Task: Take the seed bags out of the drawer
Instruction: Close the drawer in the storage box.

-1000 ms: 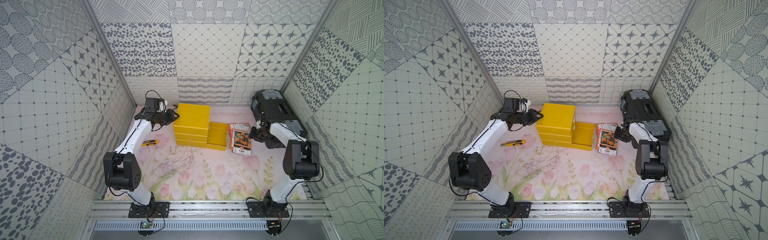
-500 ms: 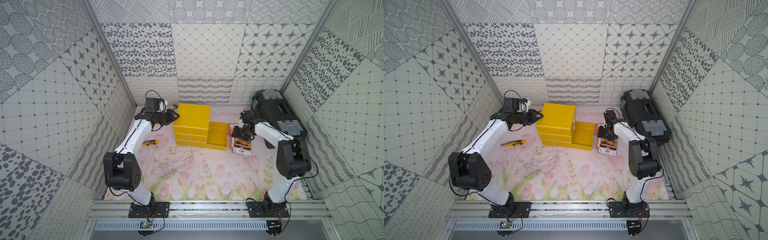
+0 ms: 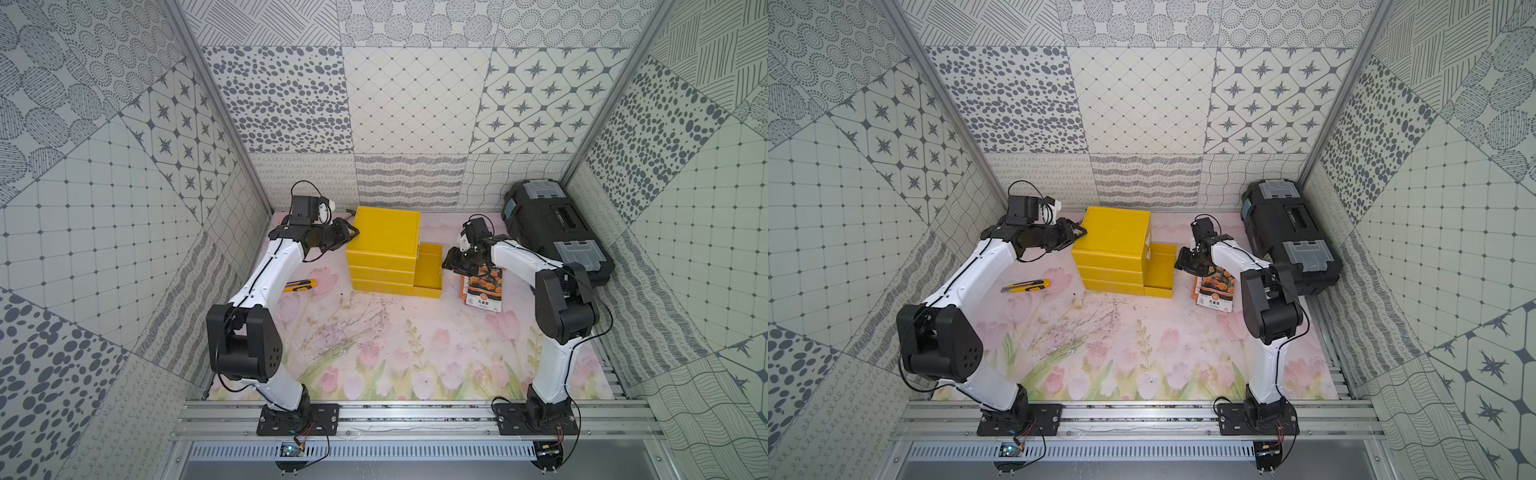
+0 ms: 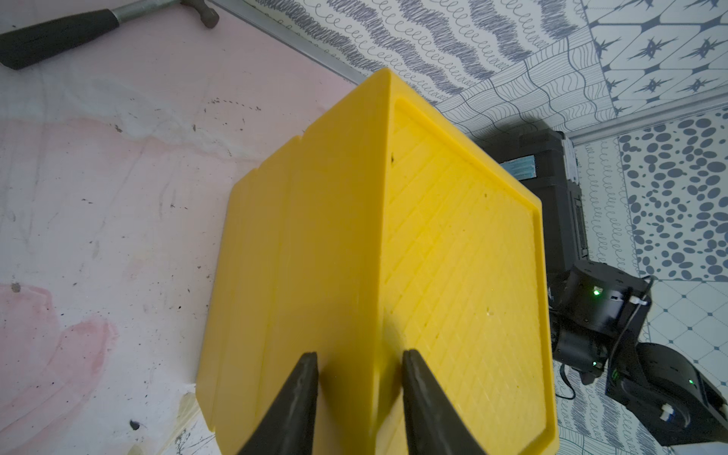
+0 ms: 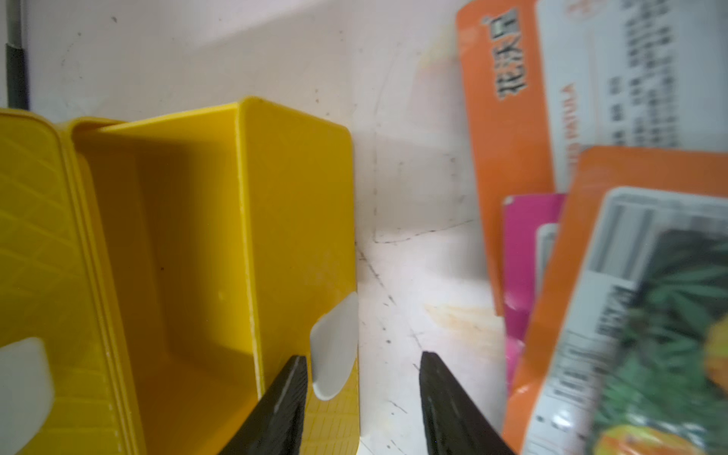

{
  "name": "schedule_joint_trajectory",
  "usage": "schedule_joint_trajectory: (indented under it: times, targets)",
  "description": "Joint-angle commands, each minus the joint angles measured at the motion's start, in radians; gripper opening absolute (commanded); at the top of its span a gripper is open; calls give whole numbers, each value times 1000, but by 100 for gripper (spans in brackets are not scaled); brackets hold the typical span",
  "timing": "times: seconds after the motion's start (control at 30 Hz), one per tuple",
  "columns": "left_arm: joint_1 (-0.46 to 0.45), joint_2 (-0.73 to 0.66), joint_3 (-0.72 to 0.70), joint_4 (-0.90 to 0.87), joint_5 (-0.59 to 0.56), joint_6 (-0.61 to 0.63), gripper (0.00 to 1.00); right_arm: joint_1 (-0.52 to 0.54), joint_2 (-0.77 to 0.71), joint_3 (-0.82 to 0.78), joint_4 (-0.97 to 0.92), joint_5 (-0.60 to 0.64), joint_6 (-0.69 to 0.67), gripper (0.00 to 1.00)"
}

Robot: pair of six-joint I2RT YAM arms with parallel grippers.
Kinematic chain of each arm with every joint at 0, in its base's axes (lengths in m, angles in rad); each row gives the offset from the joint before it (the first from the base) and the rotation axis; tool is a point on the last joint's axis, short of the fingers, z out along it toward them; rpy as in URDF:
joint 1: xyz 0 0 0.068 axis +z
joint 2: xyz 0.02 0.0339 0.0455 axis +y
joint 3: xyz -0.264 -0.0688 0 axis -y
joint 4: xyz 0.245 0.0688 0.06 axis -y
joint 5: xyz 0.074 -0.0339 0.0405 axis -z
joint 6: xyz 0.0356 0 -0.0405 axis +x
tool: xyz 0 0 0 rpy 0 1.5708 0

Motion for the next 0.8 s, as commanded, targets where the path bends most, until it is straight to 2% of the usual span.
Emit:
schedule_joint_trajectory:
  times: [0.0, 0.2, 0.47, 0.63, 0.77]
  targets:
    - [9, 12, -10, -109, -41, 12, 38, 38, 54, 44, 74, -68, 54, 52]
    - [9, 12, -10, -108, -41, 13, 38, 89, 118, 88, 139, -131, 118, 51]
    - [9, 13, -11, -107, -41, 12, 38, 105, 147, 77, 272, -237, 220, 52]
    - [9, 7, -17, -95, -29, 8, 38, 105, 132, 64, 272, -241, 208, 53]
    - [17, -15, -27, -50, -25, 8, 40, 74, 43, -2, 236, -201, 157, 54]
